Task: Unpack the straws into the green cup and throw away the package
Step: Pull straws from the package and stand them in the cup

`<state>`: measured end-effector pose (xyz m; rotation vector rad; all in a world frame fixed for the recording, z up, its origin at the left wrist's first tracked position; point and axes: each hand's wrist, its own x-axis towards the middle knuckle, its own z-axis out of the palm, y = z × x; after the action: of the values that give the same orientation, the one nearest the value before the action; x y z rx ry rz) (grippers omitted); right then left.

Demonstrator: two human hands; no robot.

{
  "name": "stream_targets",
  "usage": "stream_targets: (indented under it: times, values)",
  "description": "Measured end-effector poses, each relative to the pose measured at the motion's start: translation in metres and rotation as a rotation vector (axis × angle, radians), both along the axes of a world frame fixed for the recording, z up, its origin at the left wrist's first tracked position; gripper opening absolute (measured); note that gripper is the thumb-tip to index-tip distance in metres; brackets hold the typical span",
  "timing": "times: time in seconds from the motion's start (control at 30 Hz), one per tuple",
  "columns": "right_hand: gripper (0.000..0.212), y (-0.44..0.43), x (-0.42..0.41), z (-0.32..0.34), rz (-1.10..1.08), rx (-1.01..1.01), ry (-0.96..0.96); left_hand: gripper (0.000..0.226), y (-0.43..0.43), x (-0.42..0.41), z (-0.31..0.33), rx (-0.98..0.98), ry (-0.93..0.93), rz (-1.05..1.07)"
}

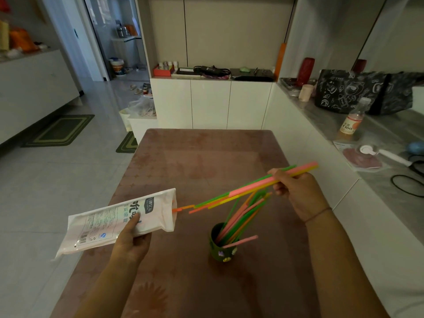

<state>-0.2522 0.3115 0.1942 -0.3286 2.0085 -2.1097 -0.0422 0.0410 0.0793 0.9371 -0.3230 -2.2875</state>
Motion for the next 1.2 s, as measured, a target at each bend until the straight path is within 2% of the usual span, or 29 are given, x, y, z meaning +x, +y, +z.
stream_targets:
  times: [0.17,0.4,0.63,0.8,0.9,1.07,1.2]
  values:
    - [0.013,0.016,-0.002,0.015,-0.031,0.136,0.103,0.020,0.003,-0.001,0.000,-0.002,-0.005,-0.014]
    - [0.025,0.004,0.003,0.017,0.031,0.466,0.278,0.019,0.010,-0.008,0.004,-0.015,0.013,-0.029]
    - [0.032,-0.025,0.010,-0.019,0.165,0.647,0.237,0.027,0.016,-0.009,0.004,-0.019,0.018,-0.041]
    - [0.014,-0.028,0.010,-0.034,0.194,0.616,0.223,0.027,0.018,-0.008,0.002,-0.017,0.015,-0.043]
    - [0.023,-0.026,0.008,-0.033,0.130,0.595,0.271,0.034,0.019,-0.008,0.002,-0.029,0.029,-0.042]
    - [0.007,-0.024,0.006,-0.031,0.041,0.557,0.326,0.031,0.023,-0.010,0.002,-0.036,0.052,-0.048]
    - [0.007,-0.026,0.009,-0.034,0.061,0.582,0.332,0.030,0.029,-0.012,0.004,-0.043,0.046,-0.068]
